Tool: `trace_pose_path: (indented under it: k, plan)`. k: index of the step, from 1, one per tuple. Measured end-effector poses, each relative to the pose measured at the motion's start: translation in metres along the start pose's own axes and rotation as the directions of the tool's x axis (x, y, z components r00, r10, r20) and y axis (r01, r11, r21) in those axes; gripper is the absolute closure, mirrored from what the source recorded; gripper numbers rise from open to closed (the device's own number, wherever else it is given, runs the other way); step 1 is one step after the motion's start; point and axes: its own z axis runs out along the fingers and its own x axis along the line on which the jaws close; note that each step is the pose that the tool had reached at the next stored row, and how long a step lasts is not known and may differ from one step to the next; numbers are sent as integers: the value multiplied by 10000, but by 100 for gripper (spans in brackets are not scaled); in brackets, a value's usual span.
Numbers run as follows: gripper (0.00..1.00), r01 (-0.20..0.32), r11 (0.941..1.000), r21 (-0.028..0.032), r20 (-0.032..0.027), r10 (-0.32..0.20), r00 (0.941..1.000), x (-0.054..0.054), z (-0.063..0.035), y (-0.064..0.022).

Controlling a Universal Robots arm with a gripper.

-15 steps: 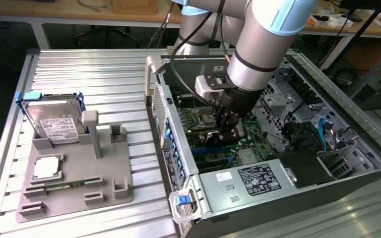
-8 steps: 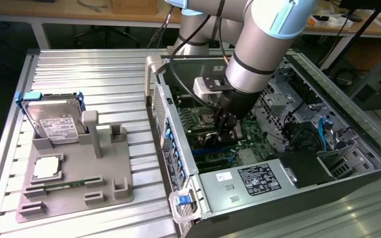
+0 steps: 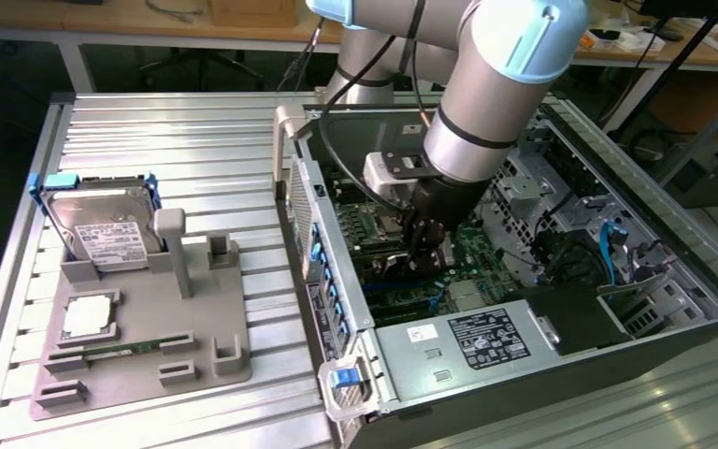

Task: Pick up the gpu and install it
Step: 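Insert the gpu into the slot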

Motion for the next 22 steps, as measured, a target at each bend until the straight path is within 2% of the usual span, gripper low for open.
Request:
trace_pose_path:
  k: [7,14,18,19,21,22]
  plan:
    - [73,-2,10000,-1,1,2,10000,42,9,14]
    - [73,-2,10000,-5,-5,2,10000,45,143,9]
    - [73,-2,10000,-2,5,2,10000,44,158,9]
    - [72,-2,10000,11,33,2,10000,41,167,8]
    - [60,-3,10000,1,9,3,10000,43,159,9]
    - [60,-2,10000,1,9,2,10000,44,158,9]
